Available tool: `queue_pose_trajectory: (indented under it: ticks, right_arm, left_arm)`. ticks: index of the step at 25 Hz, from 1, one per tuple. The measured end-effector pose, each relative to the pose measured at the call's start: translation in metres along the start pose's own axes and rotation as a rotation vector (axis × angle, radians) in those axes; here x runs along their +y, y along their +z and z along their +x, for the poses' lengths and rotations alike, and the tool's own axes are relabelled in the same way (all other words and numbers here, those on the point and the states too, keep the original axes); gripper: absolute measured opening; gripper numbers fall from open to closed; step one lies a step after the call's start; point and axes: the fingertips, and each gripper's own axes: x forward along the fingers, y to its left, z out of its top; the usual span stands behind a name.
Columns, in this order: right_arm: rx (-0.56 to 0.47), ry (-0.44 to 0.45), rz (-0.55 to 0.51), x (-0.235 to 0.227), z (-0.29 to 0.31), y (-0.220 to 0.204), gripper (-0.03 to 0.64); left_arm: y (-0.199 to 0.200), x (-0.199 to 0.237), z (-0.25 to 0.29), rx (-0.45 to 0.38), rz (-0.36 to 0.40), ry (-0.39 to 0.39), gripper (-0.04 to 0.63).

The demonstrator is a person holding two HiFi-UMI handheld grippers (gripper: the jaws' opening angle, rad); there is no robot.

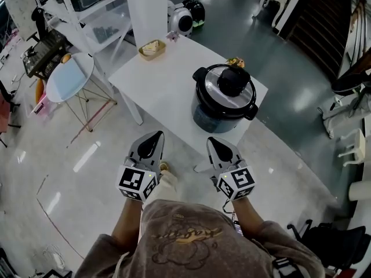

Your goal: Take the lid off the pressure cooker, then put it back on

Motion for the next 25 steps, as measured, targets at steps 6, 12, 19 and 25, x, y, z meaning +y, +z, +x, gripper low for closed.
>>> queue_pose_trajectory:
  ticks: [6,12,19,25]
  right_arm:
    - [0.005,-0.002,-0.001,-0.01,0.062,0.023,-0.003]
    - [0.002,-0.01,-0.015,-0.012,0.123,0.047,-0.003]
    - [-0.002,-0.054,-0.023,-0.019,0.164,0.071,-0.003]
    - [-0.008,-0.097,-0.031,-0.029,0.172,0.083,-0.004]
  left_arm:
    - [0.018,0.05,0.041,0.006,0.012,-0.028,0.004]
    - [0.034,0.104,0.077,0.008,0.007,-0.058,0.003]
    - [0.051,0.133,0.112,0.005,0.005,-0.129,0.003]
    - [0.053,0.138,0.133,0.009,-0.011,-0.182,0.004]
